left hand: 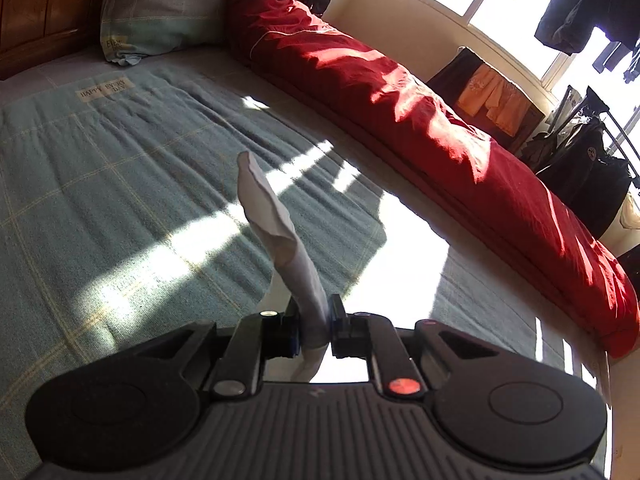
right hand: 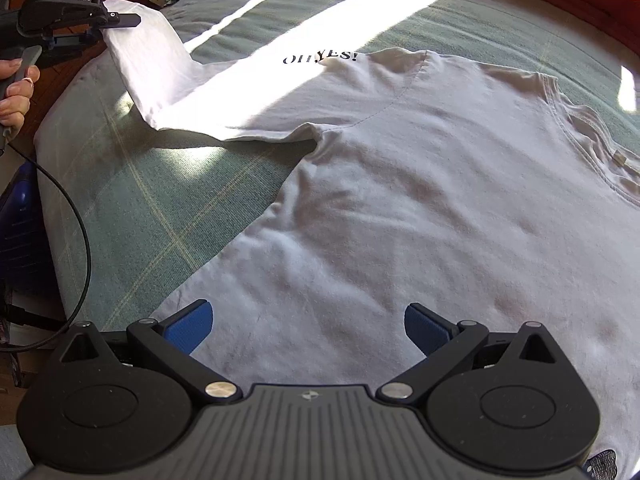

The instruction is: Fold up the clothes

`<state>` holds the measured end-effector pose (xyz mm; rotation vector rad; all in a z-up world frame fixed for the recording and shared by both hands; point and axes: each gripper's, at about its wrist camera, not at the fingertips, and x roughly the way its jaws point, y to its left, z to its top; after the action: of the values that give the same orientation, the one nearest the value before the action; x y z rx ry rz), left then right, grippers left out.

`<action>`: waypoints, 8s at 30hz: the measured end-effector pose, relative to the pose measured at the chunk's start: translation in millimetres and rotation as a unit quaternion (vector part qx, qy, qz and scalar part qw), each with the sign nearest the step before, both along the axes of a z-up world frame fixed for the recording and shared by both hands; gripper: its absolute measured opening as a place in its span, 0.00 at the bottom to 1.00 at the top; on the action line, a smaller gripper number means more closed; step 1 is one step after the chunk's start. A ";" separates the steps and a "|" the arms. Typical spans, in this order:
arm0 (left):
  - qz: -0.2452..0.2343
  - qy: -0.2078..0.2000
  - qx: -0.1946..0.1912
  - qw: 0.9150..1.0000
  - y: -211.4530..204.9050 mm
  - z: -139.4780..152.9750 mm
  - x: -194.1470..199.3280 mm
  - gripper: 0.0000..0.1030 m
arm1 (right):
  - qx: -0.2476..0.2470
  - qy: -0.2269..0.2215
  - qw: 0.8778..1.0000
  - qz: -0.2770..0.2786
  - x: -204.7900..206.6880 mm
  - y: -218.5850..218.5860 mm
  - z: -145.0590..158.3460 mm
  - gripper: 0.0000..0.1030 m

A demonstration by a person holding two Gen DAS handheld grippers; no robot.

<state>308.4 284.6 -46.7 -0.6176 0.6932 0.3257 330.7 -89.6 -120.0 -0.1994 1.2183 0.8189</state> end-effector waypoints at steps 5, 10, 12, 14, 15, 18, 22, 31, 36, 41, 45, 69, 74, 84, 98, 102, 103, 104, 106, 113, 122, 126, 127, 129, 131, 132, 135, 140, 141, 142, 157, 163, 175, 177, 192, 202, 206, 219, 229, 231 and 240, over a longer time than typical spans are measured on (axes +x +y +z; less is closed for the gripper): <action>-0.027 -0.017 -0.014 0.999 -30.6 9.1 21.1 0.10 | 0.007 -0.005 1.000 -0.015 0.8 -15.4 2.7 1.00; -0.051 -0.032 -0.030 0.998 -60.7 15.3 37.7 0.10 | 0.015 -0.011 0.999 -0.030 1.7 -30.8 5.5 1.00; -0.061 -0.039 -0.035 0.997 -74.4 18.2 43.1 0.10 | 0.015 -0.017 0.999 -0.033 1.6 -37.2 5.8 1.00; -0.072 -0.045 -0.039 0.996 -87.2 21.4 48.4 0.10 | 0.014 -0.019 0.999 -0.035 1.9 -43.8 5.8 1.00; -0.077 -0.049 -0.040 0.995 -93.3 23.0 50.8 0.10 | 0.014 -0.021 0.999 -0.037 2.0 -47.2 5.8 1.00; -0.095 -0.059 -0.045 0.993 -112.8 28.1 59.9 0.10 | 0.016 -0.023 0.999 -0.039 1.2 -57.6 7.4 1.00; -0.121 -0.065 -0.052 0.989 -141.8 32.4 74.3 0.10 | 0.016 -0.026 0.998 -0.048 -0.5 -73.8 7.8 1.00; -0.181 -0.075 -0.064 0.979 -206.6 31.5 97.6 0.10 | 0.018 -0.032 0.996 -0.079 -3.7 -117.1 5.8 1.00; -0.210 -0.072 -0.064 0.973 -243.7 22.8 109.0 0.10 | 0.020 -0.036 0.994 -0.103 -2.2 -141.8 6.8 1.00; -0.230 -0.066 -0.077 0.968 -274.2 12.2 118.8 0.10 | 0.031 -0.037 0.989 -0.139 -2.4 -164.8 9.0 1.00; -0.252 -0.063 -0.076 0.963 -299.7 8.0 124.1 0.10 | 0.038 -0.032 0.986 -0.159 -4.3 -177.8 8.0 1.00; -0.362 -0.001 -0.029 0.932 -429.1 -48.8 135.5 0.10 | 0.032 -0.034 0.973 -0.228 -19.1 -235.6 5.0 1.00; -0.381 0.017 0.004 0.924 -445.9 -61.4 135.8 0.10 | 0.029 -0.034 0.971 -0.236 -22.3 -243.7 2.8 1.00; -0.425 0.040 0.104 0.898 -481.3 -73.4 134.5 0.12 | 0.026 -0.033 0.968 -0.248 -27.6 -251.3 0.6 1.00; -0.462 0.029 0.160 0.872 -484.0 -67.6 116.8 0.34 | 0.023 -0.031 0.966 -0.257 -26.6 -252.1 -0.6 1.00; -0.455 0.023 0.180 0.872 -465.5 -59.1 107.0 0.36 | 0.024 -0.026 0.964 -0.265 -24.3 -252.2 -1.1 1.00; -0.451 0.023 0.188 0.872 -458.8 -57.6 104.1 0.36 | 0.024 -0.025 0.963 -0.266 -23.6 -252.2 -0.7 1.00; -0.446 0.024 0.197 0.873 -449.9 -56.3 100.0 0.36 | 0.025 -0.024 0.963 -0.267 -22.8 -252.0 0.4 1.00; -0.432 0.027 0.219 0.875 -427.8 -53.1 88.8 0.37 | 0.025 -0.023 0.963 -0.266 -21.3 -251.5 2.4 1.00; -0.335 0.078 0.323 0.881 -333.9 -56.0 45.5 0.52 | 0.006 -0.023 0.968 -0.251 -15.8 -244.6 3.2 1.00; -0.278 0.152 0.357 0.879 -276.5 -106.1 41.0 0.52 | -0.015 -0.031 0.976 -0.216 -6.1 -212.9 4.3 1.00; -0.261 0.132 0.371 0.881 -271.8 -108.1 50.3 0.52 | -0.016 -0.041 0.978 -0.205 -2.5 -195.9 9.8 1.00; -0.254 0.136 0.369 0.884 -268.7 -109.0 53.1 0.53 | -0.016 -0.044 0.978 -0.203 -1.8 -192.0 11.2 1.00; -0.243 0.139 0.355 0.892 -259.2 -109.8 53.0 0.54 | -0.016 -0.047 0.978 -0.200 0.0 -184.9 12.9 1.00; -0.238 0.139 0.347 0.896 -250.6 -109.9 47.5 0.55 | -0.013 -0.054 0.977 -0.205 2.0 -182.9 14.8 1.00; -0.238 0.138 0.343 0.898 -246.9 -109.7 44.1 0.55 | -0.008 -0.054 0.976 -0.210 4.2 -184.0 15.1 1.00; -0.243 0.134 0.340 0.899 -244.6 -107.4 39.9 0.55 | 0.014 -0.048 0.970 -0.239 13.9 -192.4 14.4 1.00; -0.254 0.128 0.340 0.896 -246.0 -107.2 42.8 0.55 | 0.085 -0.009 0.938 -0.336 48.0 -228.4 3.5 0.95; -0.255 0.131 0.337 0.897 -245.2 -108.8 43.8 0.55 | 0.105 0.004 0.928 -0.358 56.0 -238.7 -1.7 0.93; -0.254 0.134 0.331 0.899 -243.8 -110.2 44.6 0.55 | 0.127 0.018 0.916 -0.380 64.1 -249.3 -7.2 0.91; -0.243 0.147 0.319 0.904 -240.5 -111.6 48.7 0.62 | 0.253 0.086 0.829 -0.492 122.1 -305.2 -69.7 0.14; -0.243 0.155 0.314 0.905 -238.4 -110.9 50.6 0.63 | 0.203 0.037 0.867 -0.453 120.7 -293.5 -38.2 0.05; -0.282 0.163 0.261 0.909 -232.9 -84.9 51.7 0.62 | 0.127 -0.010 0.882 -0.454 107.2 -290.1 -44.1 0.06; -0.296 0.139 0.234 0.916 -231.6 -70.2 51.2 0.62 | 0.118 -0.015 0.886 -0.448 106.8 -287.6 -42.7 0.06; -0.322 0.133 0.076 0.934 -225.2 -104.6 79.6 0.59 | 0.121 -0.017 0.882 -0.456 104.7 -290.3 -45.6 0.05; -0.352 0.150 0.081 0.920 -240.2 -103.8 78.9 0.61 | 0.089 -0.090 0.894 -0.430 94.8 -273.8 4.4 0.19; -0.353 0.156 0.090 0.918 -243.8 -106.4 78.5 0.63 | 0.098 -0.073 0.927 -0.354 102.3 -238.8 1.1 0.21; -0.347 0.147 0.089 0.922 -255.2 -93.1 79.2 0.64 | 0.031 -0.128 0.924 -0.359 86.5 -248.7 15.1 0.22; -0.347 0.141 0.109 0.921 -252.2 -83.4 84.7 0.64 | 0.000 -0.076 0.925 -0.373 81.1 -260.2 -13.7 0.23; -0.340 0.128 0.112 0.925 -246.8 -78.7 95.0 0.64 | 0.011 -0.076 0.926 -0.369 84.9 -257.3 -8.9 0.24; -0.285 0.141 0.076 0.945 -205.6 -110.2 142.0 0.64 | 0.018 -0.063 0.926 -0.372 101.6 -238.2 -19.8 0.28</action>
<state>450.4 79.0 -157.0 -0.2021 1.0749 -0.0764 432.3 -327.8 -139.8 0.2363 1.0389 0.1576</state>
